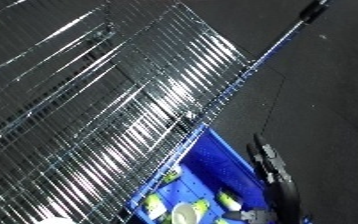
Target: Pick up the object and place it into the box
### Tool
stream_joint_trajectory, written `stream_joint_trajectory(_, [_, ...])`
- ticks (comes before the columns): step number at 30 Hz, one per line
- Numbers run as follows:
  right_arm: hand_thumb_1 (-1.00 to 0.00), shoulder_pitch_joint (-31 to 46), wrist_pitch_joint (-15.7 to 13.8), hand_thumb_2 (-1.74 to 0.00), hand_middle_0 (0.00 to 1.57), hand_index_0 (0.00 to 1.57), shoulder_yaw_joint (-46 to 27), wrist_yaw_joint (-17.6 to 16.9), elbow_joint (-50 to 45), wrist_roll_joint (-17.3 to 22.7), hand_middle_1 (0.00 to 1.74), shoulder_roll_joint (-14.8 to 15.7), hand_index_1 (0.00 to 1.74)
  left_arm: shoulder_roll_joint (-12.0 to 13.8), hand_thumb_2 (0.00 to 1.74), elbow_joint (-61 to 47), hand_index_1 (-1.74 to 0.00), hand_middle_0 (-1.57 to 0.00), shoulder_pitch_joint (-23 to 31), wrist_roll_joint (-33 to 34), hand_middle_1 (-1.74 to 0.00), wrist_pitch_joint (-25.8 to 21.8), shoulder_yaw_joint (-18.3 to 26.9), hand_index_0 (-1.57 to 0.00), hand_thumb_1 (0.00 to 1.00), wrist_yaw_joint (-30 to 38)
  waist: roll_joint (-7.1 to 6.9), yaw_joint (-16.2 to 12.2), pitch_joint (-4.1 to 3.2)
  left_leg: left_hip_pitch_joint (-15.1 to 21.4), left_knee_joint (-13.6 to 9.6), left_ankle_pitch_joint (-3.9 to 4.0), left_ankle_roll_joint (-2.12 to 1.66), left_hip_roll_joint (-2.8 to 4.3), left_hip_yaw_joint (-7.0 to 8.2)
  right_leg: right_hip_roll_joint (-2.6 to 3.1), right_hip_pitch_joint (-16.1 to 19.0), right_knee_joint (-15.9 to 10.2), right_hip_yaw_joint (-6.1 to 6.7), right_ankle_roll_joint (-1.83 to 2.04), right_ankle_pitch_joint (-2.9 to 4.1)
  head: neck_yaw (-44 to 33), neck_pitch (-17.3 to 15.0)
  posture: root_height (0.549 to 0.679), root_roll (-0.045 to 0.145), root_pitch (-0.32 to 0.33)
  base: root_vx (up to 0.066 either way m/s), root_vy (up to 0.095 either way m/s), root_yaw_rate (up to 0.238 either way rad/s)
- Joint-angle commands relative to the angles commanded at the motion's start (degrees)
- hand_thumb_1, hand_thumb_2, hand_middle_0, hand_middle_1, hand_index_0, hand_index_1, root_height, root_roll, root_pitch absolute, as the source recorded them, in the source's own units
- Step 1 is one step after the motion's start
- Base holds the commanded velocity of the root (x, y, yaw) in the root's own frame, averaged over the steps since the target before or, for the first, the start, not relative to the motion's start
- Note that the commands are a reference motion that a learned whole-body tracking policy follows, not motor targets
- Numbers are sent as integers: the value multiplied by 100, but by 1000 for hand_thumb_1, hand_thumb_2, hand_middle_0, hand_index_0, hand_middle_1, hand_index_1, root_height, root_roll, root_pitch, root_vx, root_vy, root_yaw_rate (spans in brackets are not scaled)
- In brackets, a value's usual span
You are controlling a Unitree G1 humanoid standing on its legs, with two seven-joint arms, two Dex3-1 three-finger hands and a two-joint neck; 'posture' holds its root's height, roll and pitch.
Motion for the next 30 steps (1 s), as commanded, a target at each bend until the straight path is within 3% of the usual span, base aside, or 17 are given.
stream_joint_trajectory(8, [0, -274, 93, 0, 0, 0, 156, -18, -245, -273, 0, -54, 0, 22, 1740, 75, -1740, -1570, -54, -14, -1740, 53, -70, -1570, 1000, -34, -89, 210, 0, -18, -42, 80, -22, -47, -155, -20, 96, -52, -82, -6, 18, -484, -167, 637, 88, 82, -7, -36, 101])
stream_joint_trajectory(14, [0, -599, 363, 0, 0, 0, 317, 182, -410, -451, 0, -107, 0, 24, 1740, 136, -1740, -1570, -157, 14, -1740, 146, -74, -1570, 1000, -7, -174, 422, -19, -20, 7, 102, -51, -80, -269, -100, 216, -122, -183, -4, 50, -1053, -425, 639, 87, 67, 14, -36, 135])
stream_joint_trajectory(20, [0, -724, 576, 0, 0, 0, 446, 365, -510, -531, 0, -69, 0, 64, 1740, 168, -1740, -1570, -129, 20, -1740, 266, -12, -1570, 1000, -16, -252, 605, -86, -35, 48, 139, -62, -95, -377, -150, 303, -69, -280, -21, 14, -1423, -561, 639, 84, 54, 34, -38, 136])
stream_joint_trajectory(30, [0, -764, 687, 0, 0, 0, 501, 468, -560, -551, 0, -20, 0, 107, 1740, 165, -1740, -1570, -74, 32, -1740, 348, 50, -1570, 1000, -46, -312, 705, -117, -56, 86, 159, -59, -113, -456, -166, 342, 2, -346, -38, -29, -1709, -640, 638, 81, 46, 13, -15, 57])
